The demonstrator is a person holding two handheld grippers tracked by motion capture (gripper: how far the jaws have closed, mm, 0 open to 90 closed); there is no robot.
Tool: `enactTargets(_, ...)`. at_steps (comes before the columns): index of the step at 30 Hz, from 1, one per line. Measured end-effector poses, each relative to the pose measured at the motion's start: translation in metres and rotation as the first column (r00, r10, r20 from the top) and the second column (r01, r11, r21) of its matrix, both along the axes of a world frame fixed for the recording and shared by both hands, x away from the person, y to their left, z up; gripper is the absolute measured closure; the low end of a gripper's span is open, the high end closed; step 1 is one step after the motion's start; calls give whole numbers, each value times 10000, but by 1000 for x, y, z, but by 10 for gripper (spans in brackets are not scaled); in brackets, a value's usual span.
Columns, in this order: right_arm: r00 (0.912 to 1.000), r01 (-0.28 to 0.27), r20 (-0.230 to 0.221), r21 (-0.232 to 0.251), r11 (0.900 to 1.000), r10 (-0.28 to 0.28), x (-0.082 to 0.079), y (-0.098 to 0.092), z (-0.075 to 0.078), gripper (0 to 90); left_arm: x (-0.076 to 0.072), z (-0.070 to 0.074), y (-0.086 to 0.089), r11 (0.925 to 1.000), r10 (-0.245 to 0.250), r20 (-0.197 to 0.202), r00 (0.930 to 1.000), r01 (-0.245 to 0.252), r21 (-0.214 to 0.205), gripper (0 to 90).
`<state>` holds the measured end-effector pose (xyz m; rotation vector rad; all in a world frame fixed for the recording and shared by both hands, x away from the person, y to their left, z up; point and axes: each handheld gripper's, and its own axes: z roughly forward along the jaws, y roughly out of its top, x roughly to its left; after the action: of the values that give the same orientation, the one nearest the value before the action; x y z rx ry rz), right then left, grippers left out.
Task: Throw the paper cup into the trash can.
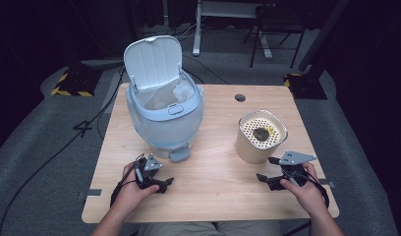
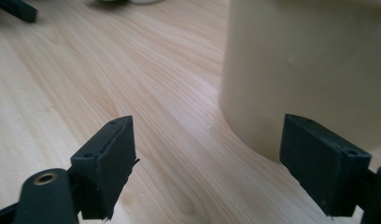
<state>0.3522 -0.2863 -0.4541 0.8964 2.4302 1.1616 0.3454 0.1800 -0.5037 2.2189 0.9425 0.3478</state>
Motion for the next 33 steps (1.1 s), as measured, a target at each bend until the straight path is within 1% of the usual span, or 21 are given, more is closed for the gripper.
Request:
enactTargets(3,9997,164,-173,-26,9999,-164,3,-3,-14,184,0,0,0,10000,12,10,10000,-12,-12,153)
enactTargets(6,9986,453,-259,-359,9983,-462,6,-6,-25,185,0,0,0,10000,15,10,10000,-15,-19,153)
enactTargets(7,9980,521,-334,-353,9980,-533,7,-7,-27,186,0,0,0,10000,17,10,10000,-17,-20,153)
enactTargets(9,9958,743,-517,-193,9970,-752,9,-8,-33,186,0,0,0,10000,21,6,10000,-21,-32,153)
enactTargets(10,9956,763,-524,-218,9968,-774,9,-8,-34,186,0,0,0,10000,21,5,10000,-21,-36,153)
enactTargets(13,9960,787,-380,-523,9955,-808,8,-6,-37,182,0,0,0,10000,21,0,10000,-21,-39,155)
enactTargets(17,9966,701,-386,-789,9944,-733,7,-5,-44,174,1,0,1,9999,126,49,9999,-125,-42,166)
enactTargets(18,9968,671,-372,-953,9932,-709,7,-4,-45,157,1,0,1,9999,124,30,9999,-124,-11,171)
enactTargets(21,9958,779,-429,-575,9953,-804,7,-4,-50,150,1,1,3,9998,216,53,9998,-216,-24,197)
enactTargets(22,9958,781,-430,-576,9953,-806,7,-4,-50,149,1,2,3,9997,226,41,9997,-226,-2,204)
enactTargets(24,9958,783,-430,-573,9953,-808,7,-4,-50,148,1,3,5,9995,290,78,9995,-289,-143,213)
enactTargets(27,9958,780,-427,-565,9953,-805,7,-4,-50,149,0,8,9,9980,341,160,9993,-332,-533,216)
enactTargets(29,9959,779,-425,-565,9954,-803,7,-4,-50,148,1,14,10,9966,465,345,9983,-440,-692,216)
enactTargets(30,9958,781,-431,-564,9953,-806,7,-4,-50,148,2,18,12,9967,432,460,9980,-399,-702,216)
enactTargets(31,9959,780,-423,-565,9954,-804,7,-4,-50,148,2,20,12,9963,400,482,9980,-361,-781,216)
enactTargets(32,9959,779,-423,-563,9954,-803,7,-4,-50,148,2,23,14,9948,229,500,9985,-178,-1008,217)
enactTargets(33,9958,781,-427,-562,9954,-805,7,-4,-50,148,3,24,16,9916,163,422,9990,-108,-1291,221)
